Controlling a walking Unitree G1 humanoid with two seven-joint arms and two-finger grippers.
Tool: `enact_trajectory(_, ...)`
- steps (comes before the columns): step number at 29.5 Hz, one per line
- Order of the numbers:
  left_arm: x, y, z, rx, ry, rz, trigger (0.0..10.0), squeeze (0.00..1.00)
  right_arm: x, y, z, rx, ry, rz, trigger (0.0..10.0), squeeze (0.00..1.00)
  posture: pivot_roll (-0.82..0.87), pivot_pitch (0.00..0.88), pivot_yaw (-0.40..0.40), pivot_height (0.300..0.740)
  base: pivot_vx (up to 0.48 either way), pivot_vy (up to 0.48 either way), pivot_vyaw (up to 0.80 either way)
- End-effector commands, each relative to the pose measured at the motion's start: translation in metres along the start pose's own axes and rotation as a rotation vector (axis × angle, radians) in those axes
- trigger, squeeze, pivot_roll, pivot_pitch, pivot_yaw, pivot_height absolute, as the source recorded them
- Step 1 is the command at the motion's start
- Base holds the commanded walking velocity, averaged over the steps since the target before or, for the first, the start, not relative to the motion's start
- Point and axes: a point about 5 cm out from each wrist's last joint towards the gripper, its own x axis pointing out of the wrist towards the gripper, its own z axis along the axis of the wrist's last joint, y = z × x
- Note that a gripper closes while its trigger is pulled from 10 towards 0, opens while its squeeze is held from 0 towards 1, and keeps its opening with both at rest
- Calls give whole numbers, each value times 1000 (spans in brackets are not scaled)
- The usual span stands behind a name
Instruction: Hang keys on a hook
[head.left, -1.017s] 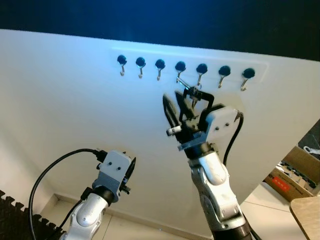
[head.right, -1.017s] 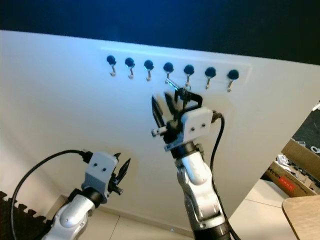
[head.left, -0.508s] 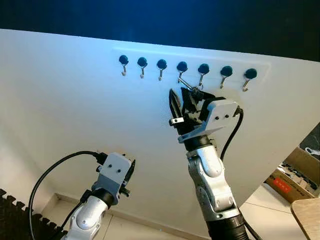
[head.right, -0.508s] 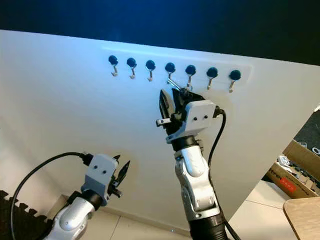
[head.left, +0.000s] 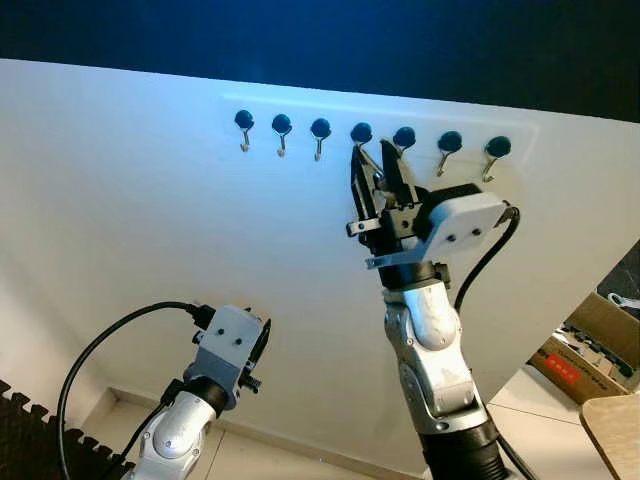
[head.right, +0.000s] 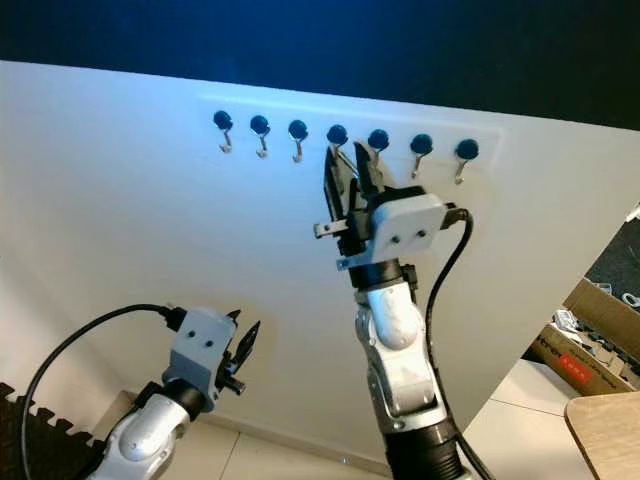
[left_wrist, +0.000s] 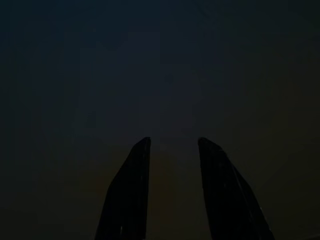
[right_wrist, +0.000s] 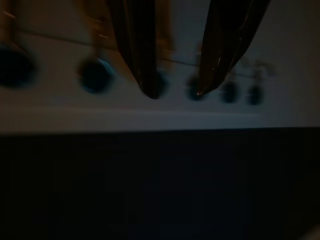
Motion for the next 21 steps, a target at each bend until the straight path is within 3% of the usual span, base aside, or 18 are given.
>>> enact_trajectory(1, -1, -2, -4, 0, 17, -6, 10000, 0, -9, 7, 0, -41, -5, 63, 10000, 0, 142, 118, 13, 740, 0, 0, 0)
enact_trajectory(5, -2, -2, -4, 0, 18, -3, 10000, 0, -20, 12, -5, -61, 22, 114, 10000, 0, 142, 118, 13, 740, 0, 0, 0)
enact_trajectory(6, -2, -1, -4, 2, 21, -1, 10000, 0, -45, 13, -17, -69, 110, 155, 10000, 0, 143, 120, 12, 740, 0, 0, 0)
enact_trajectory(8, -2, -1, -4, 2, 21, -1, 10000, 0, -45, 13, -17, -69, 110, 155, 10000, 0, 143, 120, 12, 740, 0, 0, 0)
enact_trajectory(10, -2, -1, -5, 4, 23, -5, 10000, 0, -57, 8, -26, -58, 185, 124, 10000, 0, 137, 117, 19, 740, 0, 0, 0)
enact_trajectory(16, 0, -1, -4, 6, 18, -12, 10000, 0, -60, 9, -38, -44, 256, 108, 10000, 0, 135, 114, 24, 740, 0, 0, 0)
enact_trajectory(21, 0, -1, -3, 8, 17, -12, 10000, 0, -80, 13, -58, 29, 402, 123, 10000, 0, 136, 114, 19, 740, 0, 0, 0)
